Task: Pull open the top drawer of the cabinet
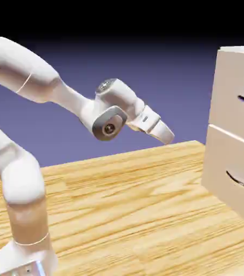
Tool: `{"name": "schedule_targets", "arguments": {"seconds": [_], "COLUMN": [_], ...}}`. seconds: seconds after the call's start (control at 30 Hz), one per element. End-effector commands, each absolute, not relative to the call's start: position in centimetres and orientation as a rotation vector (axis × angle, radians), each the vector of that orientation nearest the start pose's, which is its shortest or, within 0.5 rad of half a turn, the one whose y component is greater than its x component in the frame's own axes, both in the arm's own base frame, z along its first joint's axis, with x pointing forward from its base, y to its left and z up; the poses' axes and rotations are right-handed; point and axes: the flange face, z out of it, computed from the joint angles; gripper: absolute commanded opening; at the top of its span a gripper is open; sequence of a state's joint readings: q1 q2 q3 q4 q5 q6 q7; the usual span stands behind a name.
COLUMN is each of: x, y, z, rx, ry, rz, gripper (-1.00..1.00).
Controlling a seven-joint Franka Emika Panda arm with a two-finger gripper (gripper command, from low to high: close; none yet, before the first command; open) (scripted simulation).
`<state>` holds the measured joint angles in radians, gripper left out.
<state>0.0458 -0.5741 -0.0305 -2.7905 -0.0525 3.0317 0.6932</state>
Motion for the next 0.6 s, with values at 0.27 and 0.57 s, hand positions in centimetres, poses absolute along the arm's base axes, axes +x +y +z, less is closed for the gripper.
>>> {"name": "schedule_targets", "arguments": {"seconds": [0.27, 0.57], "x": [40.5, 41.4], "y": [3.5, 3.9], "z": [53.9, 59.2], "rx": [-2.737, -2.722], "ry": [-0.110, -1.062], "rz": [-1.402, -1.693], "gripper": [0.00, 0.00]}}
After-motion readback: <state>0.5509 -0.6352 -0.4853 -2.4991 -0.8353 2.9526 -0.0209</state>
